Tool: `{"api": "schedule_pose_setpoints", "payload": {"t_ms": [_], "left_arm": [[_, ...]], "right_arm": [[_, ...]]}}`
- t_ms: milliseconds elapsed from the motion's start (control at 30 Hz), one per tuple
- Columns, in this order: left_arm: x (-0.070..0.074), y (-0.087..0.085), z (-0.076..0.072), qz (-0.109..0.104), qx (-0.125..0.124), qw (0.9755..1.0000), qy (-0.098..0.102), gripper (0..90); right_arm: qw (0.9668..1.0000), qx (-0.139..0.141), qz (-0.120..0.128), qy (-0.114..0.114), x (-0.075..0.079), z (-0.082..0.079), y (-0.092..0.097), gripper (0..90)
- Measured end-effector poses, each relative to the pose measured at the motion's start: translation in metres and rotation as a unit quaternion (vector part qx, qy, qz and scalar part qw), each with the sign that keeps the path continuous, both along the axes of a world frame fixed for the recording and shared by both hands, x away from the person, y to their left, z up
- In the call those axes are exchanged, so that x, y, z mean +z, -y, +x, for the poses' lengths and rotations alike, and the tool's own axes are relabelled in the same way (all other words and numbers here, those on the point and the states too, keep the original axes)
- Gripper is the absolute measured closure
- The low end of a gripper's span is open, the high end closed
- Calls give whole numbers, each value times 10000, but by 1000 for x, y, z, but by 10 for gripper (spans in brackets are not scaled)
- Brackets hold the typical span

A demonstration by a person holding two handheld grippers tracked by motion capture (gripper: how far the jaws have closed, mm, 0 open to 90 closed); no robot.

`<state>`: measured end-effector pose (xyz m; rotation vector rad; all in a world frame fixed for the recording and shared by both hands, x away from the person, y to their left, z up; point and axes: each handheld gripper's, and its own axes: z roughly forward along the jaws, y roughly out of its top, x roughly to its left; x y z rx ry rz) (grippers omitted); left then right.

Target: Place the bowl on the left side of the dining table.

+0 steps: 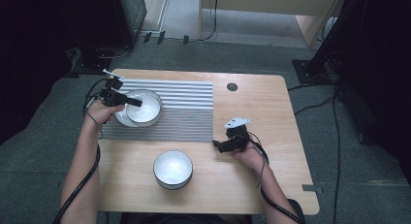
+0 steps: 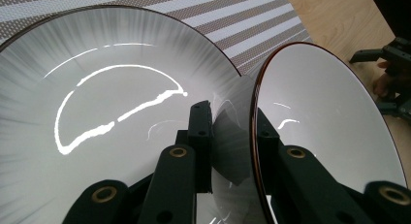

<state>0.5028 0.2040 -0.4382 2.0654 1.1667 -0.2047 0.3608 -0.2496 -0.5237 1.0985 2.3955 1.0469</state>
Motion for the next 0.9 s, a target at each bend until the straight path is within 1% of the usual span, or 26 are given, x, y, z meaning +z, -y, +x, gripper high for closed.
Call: {"api": "schedule_pose_setpoints", "payload": {"t_ms": [67,133,300,400,467,600,700,833,900], "left_arm": [[0,-1,1,8,-14,10000,-24,771],[0,-2,2,30,-9,10000,-7,771],[-2,-6,6,3,98,10000,-10,770],[-4,-7,9,37,152,9999,-13,770],[-5,-8,10,6,192,9998,-26,770],[-8,-10,12,-4,333,9994,13,771],[-10,-11,13,62,437,9990,20,771],[-15,-15,14,72,553,9984,0,771],[-16,-17,14,116,598,9981,-8,771]], "right_arm": [[10000,1,0,0,0,0,0,69],[10000,0,0,0,0,0,0,70],[10000,4,-7,-5,0,0,0,70],[10000,2,0,-2,0,0,0,69],[10000,1,0,-2,0,0,0,70],[10000,5,0,1,0,0,0,69],[10000,5,1,1,0,0,0,69],[10000,1,1,-1,0,0,0,69],[10000,5,1,1,0,0,0,70]]}}
